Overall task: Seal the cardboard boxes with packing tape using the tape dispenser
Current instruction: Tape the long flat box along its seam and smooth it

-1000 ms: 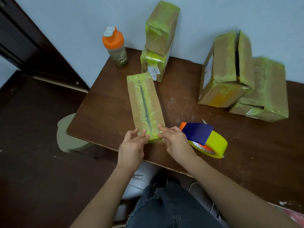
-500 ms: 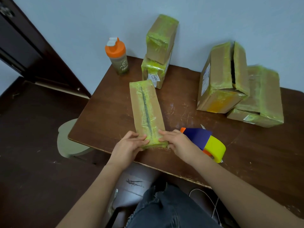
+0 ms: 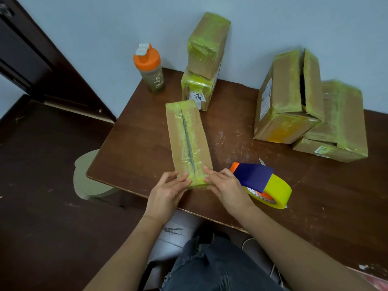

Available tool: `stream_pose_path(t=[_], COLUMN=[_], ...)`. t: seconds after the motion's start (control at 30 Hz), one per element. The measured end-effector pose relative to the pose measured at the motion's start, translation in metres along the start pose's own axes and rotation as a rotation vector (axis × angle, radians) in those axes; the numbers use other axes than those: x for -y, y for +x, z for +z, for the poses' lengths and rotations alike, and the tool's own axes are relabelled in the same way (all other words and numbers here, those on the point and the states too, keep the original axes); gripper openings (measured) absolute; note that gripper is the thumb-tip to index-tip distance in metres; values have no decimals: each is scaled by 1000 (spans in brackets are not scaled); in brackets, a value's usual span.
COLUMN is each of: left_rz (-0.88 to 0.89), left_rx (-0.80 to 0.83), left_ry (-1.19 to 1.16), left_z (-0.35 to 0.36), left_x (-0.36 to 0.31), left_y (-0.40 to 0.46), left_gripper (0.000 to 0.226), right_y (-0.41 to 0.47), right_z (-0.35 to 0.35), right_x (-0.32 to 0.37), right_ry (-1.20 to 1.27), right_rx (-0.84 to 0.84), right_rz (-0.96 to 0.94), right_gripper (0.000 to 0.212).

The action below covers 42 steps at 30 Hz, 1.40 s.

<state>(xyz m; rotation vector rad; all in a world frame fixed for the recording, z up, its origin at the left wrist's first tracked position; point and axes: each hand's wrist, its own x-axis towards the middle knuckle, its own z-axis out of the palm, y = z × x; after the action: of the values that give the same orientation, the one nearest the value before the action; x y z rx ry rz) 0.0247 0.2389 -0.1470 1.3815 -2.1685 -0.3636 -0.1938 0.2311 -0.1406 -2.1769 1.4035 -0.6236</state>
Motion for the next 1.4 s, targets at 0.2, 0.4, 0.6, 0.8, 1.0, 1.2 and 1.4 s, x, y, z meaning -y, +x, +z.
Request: stream_pose_path(t=[0.2, 0.4, 0.6, 0.8, 1.0, 1.2, 1.4], left_rz=[31, 5, 29, 9, -52, -94, -639], left_rx=[-99, -105, -60, -49, -89, 35, -16], left_ry=[87, 73, 84, 102, 109, -31, -35], left_z=[4, 4, 3, 0, 4, -10, -30], left_x=[-9, -9, -7, -11, -16, -13, -33], left_y=[9, 8, -1, 5, 9, 4, 17], left_gripper=[25, 26, 19, 18, 23, 23, 57], right_y=[-2, 0, -2, -3, 1, -4, 3], right_z=[8, 8, 3, 4, 2, -11, -34], right_x=[1, 1, 5, 6, 7, 17, 25], right_ry=[-75, -49, -41, 16, -49, -75, -2], right_rx=[-101, -96, -50, 11, 54, 175, 115], right_rz=[-19, -18, -2, 99, 71, 62, 69], right_gripper=[43, 46, 63, 61, 63, 38, 29])
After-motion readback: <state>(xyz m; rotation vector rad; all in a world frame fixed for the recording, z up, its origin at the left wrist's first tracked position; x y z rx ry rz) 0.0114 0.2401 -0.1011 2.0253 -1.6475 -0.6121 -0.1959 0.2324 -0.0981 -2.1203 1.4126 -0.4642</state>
